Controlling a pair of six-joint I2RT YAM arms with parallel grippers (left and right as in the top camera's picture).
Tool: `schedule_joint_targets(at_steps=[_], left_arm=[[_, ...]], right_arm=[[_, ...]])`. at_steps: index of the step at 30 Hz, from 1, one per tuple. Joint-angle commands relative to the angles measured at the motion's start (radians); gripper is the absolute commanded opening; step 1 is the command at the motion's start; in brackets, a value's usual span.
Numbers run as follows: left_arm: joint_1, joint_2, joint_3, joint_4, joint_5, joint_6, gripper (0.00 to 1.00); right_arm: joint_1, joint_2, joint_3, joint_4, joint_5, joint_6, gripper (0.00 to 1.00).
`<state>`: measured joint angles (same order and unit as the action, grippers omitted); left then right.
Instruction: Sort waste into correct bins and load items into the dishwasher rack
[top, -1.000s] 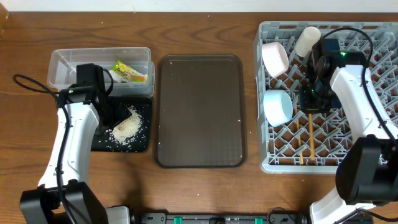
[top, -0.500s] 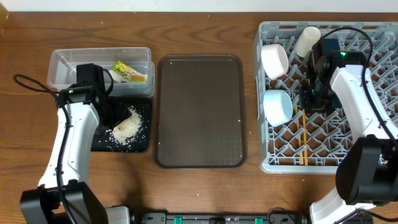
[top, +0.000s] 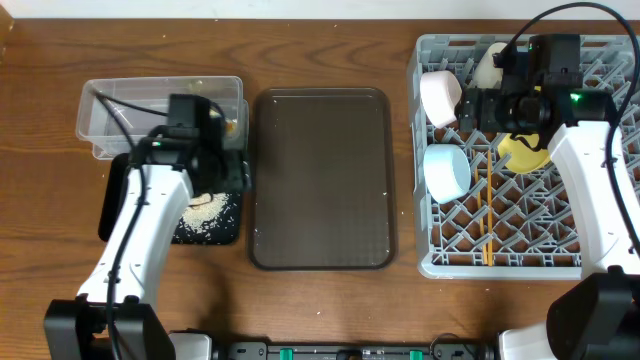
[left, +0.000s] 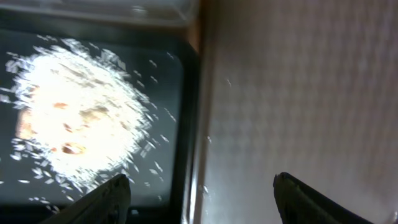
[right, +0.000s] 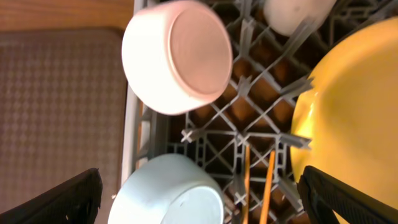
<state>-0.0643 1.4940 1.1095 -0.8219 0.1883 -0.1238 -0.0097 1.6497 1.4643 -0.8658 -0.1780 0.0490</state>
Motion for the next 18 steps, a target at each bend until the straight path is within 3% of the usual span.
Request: schedule_joint_targets(at_steps=[1,8,18], left_arm=[[-0.006,-0.02,0.008,-0.06,0.019,0.071,0.77],[0.009,-0.109,-0.001,-0.151,-0.026,0.059,0.76],[0.009,-0.608,-0.231,0.016,-0.104,0.041,0.76]], right_arm=[[-0.019,-0.009,0.002,-0.037,-0.029,0.005,0.99],[-0.037,-0.087,-0.044,-0.066,0.038,0.006,0.99],[-0.037,-0.534,-0.49,0.234,0.059,0.04,0.99]])
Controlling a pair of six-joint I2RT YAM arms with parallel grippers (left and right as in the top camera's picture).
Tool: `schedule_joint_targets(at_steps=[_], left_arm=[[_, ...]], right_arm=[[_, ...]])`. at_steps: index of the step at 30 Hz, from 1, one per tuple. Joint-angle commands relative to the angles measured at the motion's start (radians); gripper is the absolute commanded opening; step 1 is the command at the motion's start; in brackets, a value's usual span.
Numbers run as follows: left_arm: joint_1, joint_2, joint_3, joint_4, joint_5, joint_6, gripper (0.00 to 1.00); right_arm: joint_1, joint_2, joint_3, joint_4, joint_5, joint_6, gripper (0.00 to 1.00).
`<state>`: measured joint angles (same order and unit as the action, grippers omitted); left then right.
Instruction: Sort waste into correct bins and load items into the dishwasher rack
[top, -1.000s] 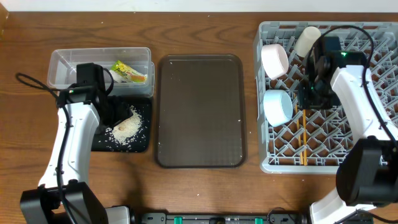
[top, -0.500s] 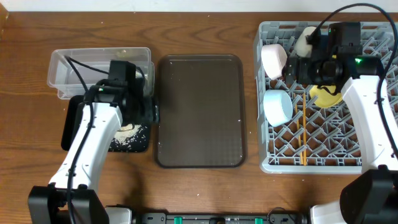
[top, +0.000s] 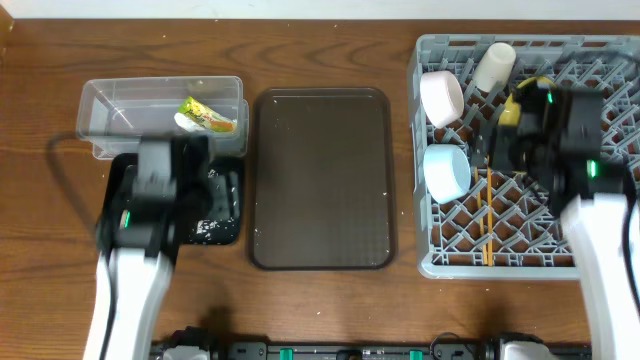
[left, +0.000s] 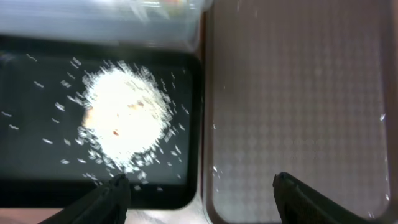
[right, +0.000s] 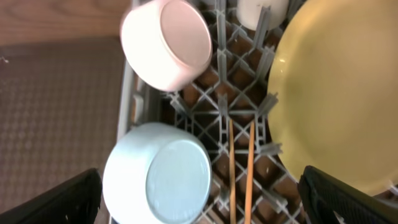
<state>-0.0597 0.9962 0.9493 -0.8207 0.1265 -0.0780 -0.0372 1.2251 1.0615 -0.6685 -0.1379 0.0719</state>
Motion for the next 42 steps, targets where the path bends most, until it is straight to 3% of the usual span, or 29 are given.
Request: schedule_joint_targets(at_steps=[1,6,11,42], left_arm=[[0.004,-0.178,-0.113,0.034,-0.042,-0.005,0.76],[0.004,-0.402,-0.229,0.052,-0.041,-0.005,0.77],[0.004,-0.486,-0.233,0.048,-0.041,-0.005,0.77],[0.004,-0.488,-0.233,0.048,-0.041,-0.005,0.77]], right_arm=[[-0.009,-0.175,-0.14,0.075,0.04,0.018,0.99],[-0.009,-0.37,-0.278,0.151,0.074,0.036,0.99],[-0.009,-0.462,-0.324,0.113,0.074,0.036,0.99],[0.002,-0.502,-0.33,-0.122,0.093,0.026,0.99]])
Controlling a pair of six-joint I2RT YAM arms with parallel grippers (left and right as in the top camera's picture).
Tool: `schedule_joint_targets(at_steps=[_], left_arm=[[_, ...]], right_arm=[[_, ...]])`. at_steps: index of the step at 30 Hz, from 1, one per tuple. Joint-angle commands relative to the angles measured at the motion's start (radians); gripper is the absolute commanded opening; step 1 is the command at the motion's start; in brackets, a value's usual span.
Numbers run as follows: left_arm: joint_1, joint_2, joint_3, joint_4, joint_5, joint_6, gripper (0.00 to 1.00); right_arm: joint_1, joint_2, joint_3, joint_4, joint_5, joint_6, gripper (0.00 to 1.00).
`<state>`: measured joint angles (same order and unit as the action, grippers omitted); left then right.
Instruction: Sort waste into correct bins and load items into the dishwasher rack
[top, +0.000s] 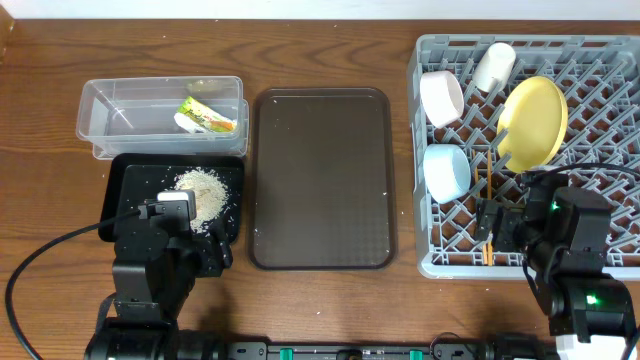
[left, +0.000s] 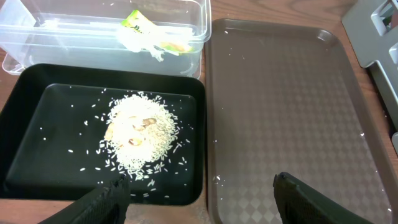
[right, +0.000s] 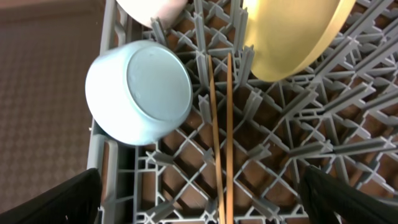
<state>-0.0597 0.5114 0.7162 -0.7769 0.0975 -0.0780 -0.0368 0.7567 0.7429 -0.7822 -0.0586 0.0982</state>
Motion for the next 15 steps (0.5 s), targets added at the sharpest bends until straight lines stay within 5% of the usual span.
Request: schedule_joint_targets(at_steps=[1,9,15], left_arm=[[0.004,-0.003,0.0,0.004,-0.012,-0.005,0.77],[0.004,-0.003,0.0,0.004,-0.012,-0.005,0.77],[0.004,-0.003,0.0,0.004,-0.012,-0.005,0.77]], right_arm=[[0.002,-0.051,-0.016,-0.011,0.035,-0.016,0.99],[0.018,-0.307,-0.128,0.061,0.114,-0.036,0.99],[0.039,-0.494,-0.369,0.41,0.11,-0.036,0.99]])
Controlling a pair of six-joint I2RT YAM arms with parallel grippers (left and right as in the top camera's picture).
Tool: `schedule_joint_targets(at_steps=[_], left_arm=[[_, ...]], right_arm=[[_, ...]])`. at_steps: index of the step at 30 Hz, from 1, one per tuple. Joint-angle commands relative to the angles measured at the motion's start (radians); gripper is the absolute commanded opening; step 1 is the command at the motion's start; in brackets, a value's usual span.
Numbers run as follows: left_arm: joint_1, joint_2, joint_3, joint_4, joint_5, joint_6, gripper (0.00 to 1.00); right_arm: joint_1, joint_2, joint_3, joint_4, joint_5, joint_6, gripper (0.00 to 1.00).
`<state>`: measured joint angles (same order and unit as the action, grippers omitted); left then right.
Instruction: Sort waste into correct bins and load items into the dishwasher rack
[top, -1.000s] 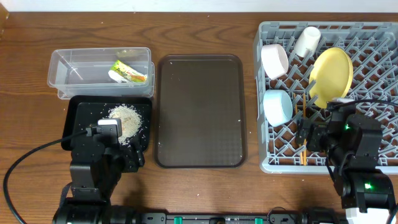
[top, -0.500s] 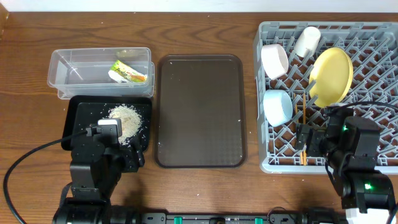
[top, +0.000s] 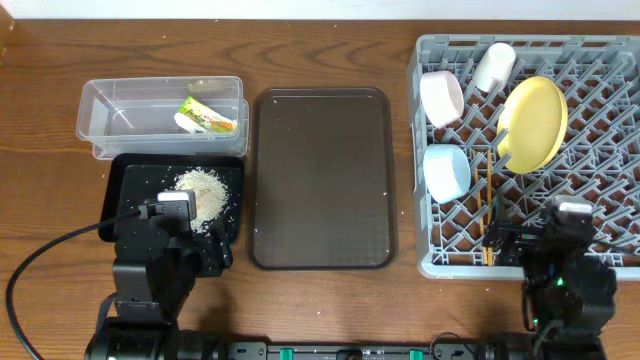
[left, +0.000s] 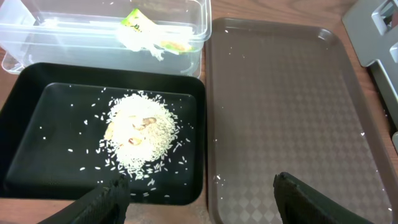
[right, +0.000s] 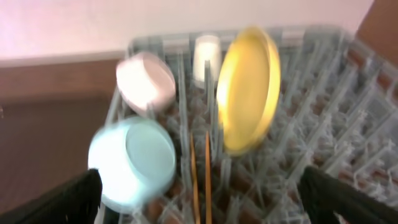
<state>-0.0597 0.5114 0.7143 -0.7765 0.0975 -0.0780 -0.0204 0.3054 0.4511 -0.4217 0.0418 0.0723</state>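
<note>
The grey dishwasher rack (top: 414, 150) at the right holds a yellow plate (top: 533, 122) on edge, a pink bowl (top: 440, 97), a light blue bowl (top: 446, 172), a white cup (top: 493, 66) and orange chopsticks (top: 488, 215). A clear bin (top: 120, 120) holds a green wrapper (top: 205, 115). In front of it a black bin (top: 125, 200) holds a heap of rice (top: 203, 187). My left gripper (left: 199, 198) is open and empty, high above the black bin's front edge. My right gripper (right: 202, 196) is open and empty at the rack's front, facing the blurred plate (right: 249, 87).
A bare brown tray (top: 320, 180) lies between the bins and the rack, with a few rice grains on it. Both arms sit folded at the table's front edge, the left arm's cable trailing left.
My right wrist has drawn back off the rack's front and tilted up, so it looks across the whole rack instead of down on the blue bowl. The left arm has not moved.
My left gripper was open low over the rice in the black bin, my right open over the rack beside the plate. Then both were higher and nearer the front. Then both arms were folded at the table's front edge, where they are now.
</note>
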Motion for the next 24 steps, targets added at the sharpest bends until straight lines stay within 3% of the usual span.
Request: schedule_joint_targets(at_steps=[1,5,9,19,22,24], left_arm=[[0.004,-0.003,0.002,0.004,-0.012,-0.005,0.77],[0.004,-0.003,0.002,0.004,-0.012,-0.005,0.77],[0.004,-0.003,0.002,0.004,-0.012,-0.005,0.77],[0.004,-0.003,0.002,0.004,-0.012,-0.005,0.77],[0.004,-0.003,0.002,0.003,-0.012,-0.005,0.77],[0.004,-0.003,0.002,0.004,-0.012,-0.005,0.77]], right_arm=[[0.023,-0.071,-0.128,0.135,0.006,-0.01,0.98],[0.044,-0.147,-0.266,0.349,0.008,-0.01,0.99],[0.059,-0.212,-0.347,0.441,0.011,-0.01,0.99],[0.055,-0.301,-0.444,0.467,0.039,-0.01,0.99],[0.054,-0.301,-0.446,0.343,0.013,-0.011,0.99],[0.054,-0.299,-0.446,0.358,-0.009,-0.007,0.99]])
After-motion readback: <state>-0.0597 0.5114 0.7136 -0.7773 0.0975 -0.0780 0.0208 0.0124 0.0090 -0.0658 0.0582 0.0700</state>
